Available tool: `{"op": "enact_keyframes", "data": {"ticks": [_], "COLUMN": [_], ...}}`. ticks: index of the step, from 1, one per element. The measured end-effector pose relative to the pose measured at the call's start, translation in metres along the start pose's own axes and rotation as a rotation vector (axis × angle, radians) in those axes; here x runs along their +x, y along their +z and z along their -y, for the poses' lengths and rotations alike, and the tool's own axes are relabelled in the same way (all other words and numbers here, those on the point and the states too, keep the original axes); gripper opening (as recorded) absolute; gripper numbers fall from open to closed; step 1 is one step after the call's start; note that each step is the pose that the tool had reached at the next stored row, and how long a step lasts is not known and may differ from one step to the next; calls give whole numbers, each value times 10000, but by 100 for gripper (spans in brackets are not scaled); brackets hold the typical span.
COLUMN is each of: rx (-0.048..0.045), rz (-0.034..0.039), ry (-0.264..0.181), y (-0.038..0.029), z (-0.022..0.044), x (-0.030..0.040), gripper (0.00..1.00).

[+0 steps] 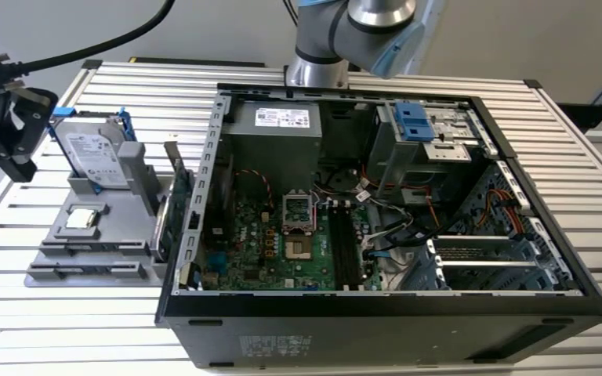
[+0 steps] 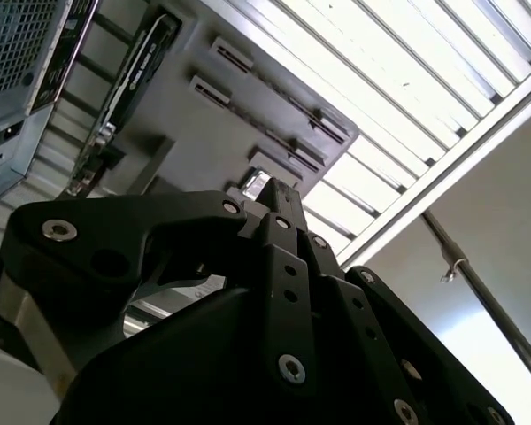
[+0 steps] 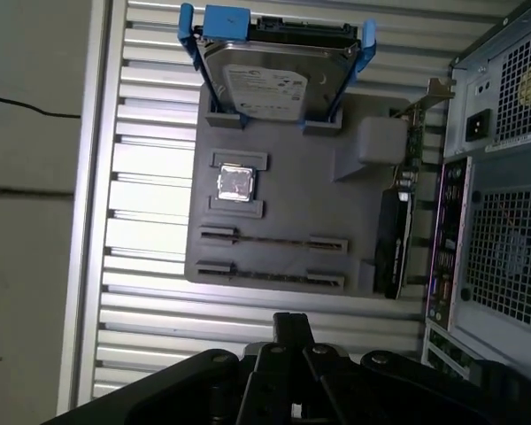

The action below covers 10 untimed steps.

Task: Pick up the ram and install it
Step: 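Pick up the ram and move it above insertion slot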

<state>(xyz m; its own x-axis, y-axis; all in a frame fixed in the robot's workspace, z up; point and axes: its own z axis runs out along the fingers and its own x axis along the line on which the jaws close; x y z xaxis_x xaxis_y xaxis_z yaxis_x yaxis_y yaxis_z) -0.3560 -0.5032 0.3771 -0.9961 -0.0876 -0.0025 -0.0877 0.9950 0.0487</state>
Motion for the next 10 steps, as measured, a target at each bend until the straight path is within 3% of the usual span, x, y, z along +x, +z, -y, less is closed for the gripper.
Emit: {"op": "enact_keyframes", "data": {"ticks": [10], "rx": [-1], "rz": [-30], "ry": [-600], "y": [0], "z": [0], "x": [0], "gripper": [0]}}
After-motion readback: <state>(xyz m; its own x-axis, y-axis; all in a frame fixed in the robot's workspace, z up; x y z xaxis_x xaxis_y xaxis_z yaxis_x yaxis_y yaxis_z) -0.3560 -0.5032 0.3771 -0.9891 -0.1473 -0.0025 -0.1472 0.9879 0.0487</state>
